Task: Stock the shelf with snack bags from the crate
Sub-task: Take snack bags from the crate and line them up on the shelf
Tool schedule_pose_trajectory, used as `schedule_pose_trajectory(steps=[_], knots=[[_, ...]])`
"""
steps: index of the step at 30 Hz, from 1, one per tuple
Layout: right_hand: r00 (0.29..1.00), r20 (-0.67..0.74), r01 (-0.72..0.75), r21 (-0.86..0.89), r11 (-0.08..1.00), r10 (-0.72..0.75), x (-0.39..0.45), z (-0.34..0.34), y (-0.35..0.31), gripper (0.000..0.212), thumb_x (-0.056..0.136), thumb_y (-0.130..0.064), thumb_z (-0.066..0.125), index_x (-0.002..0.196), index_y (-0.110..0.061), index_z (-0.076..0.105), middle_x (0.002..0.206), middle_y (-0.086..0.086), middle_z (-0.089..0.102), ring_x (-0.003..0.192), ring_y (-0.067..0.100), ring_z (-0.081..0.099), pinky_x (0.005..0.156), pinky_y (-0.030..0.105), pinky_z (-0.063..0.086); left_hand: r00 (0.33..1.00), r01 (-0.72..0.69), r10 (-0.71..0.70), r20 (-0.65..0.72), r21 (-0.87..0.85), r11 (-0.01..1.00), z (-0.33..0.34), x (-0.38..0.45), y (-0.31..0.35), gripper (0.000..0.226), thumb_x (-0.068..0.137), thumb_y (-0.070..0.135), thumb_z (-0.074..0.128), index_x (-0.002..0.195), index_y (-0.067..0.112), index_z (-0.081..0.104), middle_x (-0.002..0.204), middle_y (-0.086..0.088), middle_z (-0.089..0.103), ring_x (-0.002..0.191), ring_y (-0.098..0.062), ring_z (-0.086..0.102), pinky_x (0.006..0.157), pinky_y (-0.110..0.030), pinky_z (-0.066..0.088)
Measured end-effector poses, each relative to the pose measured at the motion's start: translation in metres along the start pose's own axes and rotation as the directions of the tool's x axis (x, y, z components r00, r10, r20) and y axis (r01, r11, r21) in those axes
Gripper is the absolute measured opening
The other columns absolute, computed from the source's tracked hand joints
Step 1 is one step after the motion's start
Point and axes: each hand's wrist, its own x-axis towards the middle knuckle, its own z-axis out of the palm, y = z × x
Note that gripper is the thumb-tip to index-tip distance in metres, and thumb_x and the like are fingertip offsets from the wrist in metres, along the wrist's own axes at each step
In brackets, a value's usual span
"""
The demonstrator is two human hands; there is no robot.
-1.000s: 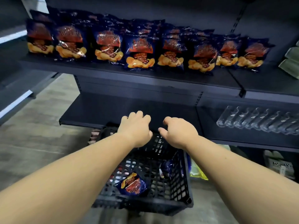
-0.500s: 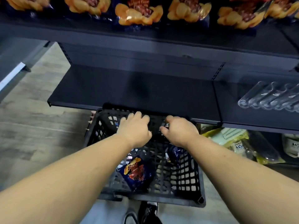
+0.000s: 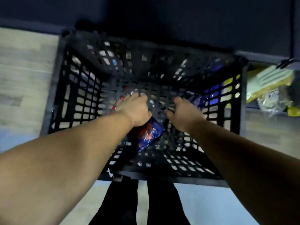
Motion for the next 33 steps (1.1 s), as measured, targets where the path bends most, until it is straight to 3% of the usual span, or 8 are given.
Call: schedule_pose_trajectory(steps=[4, 8, 11, 14, 16, 22, 26, 33], knots=[[0.993, -0.07, -0.1, -0.024, 0.995, 0.098, 0.017, 0.034, 0.007, 0.053, 0.093, -0.049, 0.046, 0.133, -0.014, 0.043, 0.136, 0.015, 0.044, 0.123, 0.037, 0.042, 0.097, 0.046, 0.041, 0.989, 0.075, -0.071, 0.132, -0.029, 0.997, 0.044, 0.018, -0.022, 0.048, 0.092, 0.041, 0.053, 0.132, 0.017, 0.042, 0.135, -0.01, 0.043, 0.125, -0.031, 0.042, 0.094, -0.038, 0.038], [0.956, -0.254, -0.175, -0.107, 0.979, 0.143, 0.026, 0.048, 0.024, 0.067, 0.09, -0.055, 0.043, 0.143, -0.014, 0.033, 0.155, 0.012, 0.02, 0.14, 0.036, 0.017, 0.112, 0.05, 0.018, 0.976, 0.104, -0.097, 0.196, -0.025, 0.994, 0.071, 0.031, -0.031, 0.053, 0.091, 0.045, 0.052, 0.133, 0.015, 0.038, 0.138, -0.012, 0.043, 0.127, -0.032, 0.041, 0.098, -0.04, 0.038], [0.953, -0.218, -0.222, -0.03, 0.975, 0.21, 0.043, 0.066, 0.04, 0.074, 0.089, -0.059, 0.044, 0.147, -0.018, 0.025, 0.16, 0.009, 0.008, 0.146, 0.037, 0.001, 0.116, 0.054, 0.004, 0.967, 0.119, -0.108, 0.232, -0.034, 0.992, 0.085, 0.04, -0.028, 0.064, 0.09, 0.05, 0.051, 0.139, 0.014, 0.031, 0.144, -0.013, 0.038, 0.131, -0.033, 0.037, 0.104, -0.044, 0.037], [0.96, -0.184, -0.206, 0.048, 0.977, 0.211, 0.058, 0.076, 0.047, 0.085, 0.079, -0.072, 0.029, 0.147, -0.02, 0.026, 0.157, 0.009, 0.019, 0.147, 0.036, 0.001, 0.118, 0.056, 0.002, 0.964, 0.136, -0.12, 0.239, -0.055, 0.989, 0.093, 0.049, -0.03, 0.068, 0.09, 0.051, 0.05, 0.142, 0.014, 0.027, 0.146, -0.014, 0.036, 0.133, -0.033, 0.034, 0.105, -0.044, 0.037], [0.979, -0.128, -0.147, 0.111, 0.983, 0.161, 0.056, 0.077, 0.043, 0.08, 0.083, -0.065, 0.041, 0.147, -0.018, 0.028, 0.156, 0.009, 0.022, 0.146, 0.033, 0.006, 0.119, 0.049, 0.007, 0.958, 0.158, -0.14, 0.25, -0.053, 0.986, 0.097, 0.052, -0.031, 0.07, 0.09, 0.052, 0.05, 0.143, 0.013, 0.027, 0.146, -0.014, 0.036, 0.132, -0.033, 0.036, 0.104, -0.044, 0.038], [0.973, 0.086, 0.201, 0.154, 0.967, -0.216, 0.038, 0.092, 0.005, 0.048, 0.093, -0.036, 0.054, 0.136, -0.016, 0.043, 0.132, 0.011, 0.051, 0.118, 0.03, 0.052, 0.089, 0.035, 0.045, 0.936, 0.246, -0.216, 0.278, -0.08, 0.966, 0.105, 0.054, -0.035, 0.074, 0.089, 0.05, 0.055, 0.143, 0.01, 0.023, 0.143, -0.015, 0.038, 0.127, -0.034, 0.042, 0.102, -0.041, 0.041], [0.972, 0.09, 0.197, 0.188, 0.962, -0.217, 0.032, 0.102, 0.003, 0.027, 0.096, -0.028, 0.046, 0.119, -0.016, 0.054, 0.108, 0.01, 0.064, 0.095, 0.029, 0.061, 0.069, 0.029, 0.043, 0.938, 0.242, -0.219, 0.27, -0.054, 0.969, 0.106, 0.054, -0.032, 0.067, 0.088, 0.042, 0.061, 0.139, 0.012, 0.028, 0.139, -0.016, 0.038, 0.129, -0.035, 0.039, 0.104, -0.044, 0.038], [0.997, -0.014, 0.07, 0.106, 0.992, -0.069, 0.041, 0.085, 0.03, 0.029, 0.099, -0.033, 0.045, 0.118, -0.013, 0.053, 0.108, 0.01, 0.06, 0.083, 0.023, 0.054, 0.067, 0.03, 0.039, 0.946, 0.229, -0.224, 0.235, 0.005, 0.973, 0.098, 0.059, -0.027, 0.077, 0.084, 0.048, 0.065, 0.142, 0.013, 0.029, 0.141, -0.014, 0.032, 0.13, -0.034, 0.038, 0.103, -0.046, 0.035]])
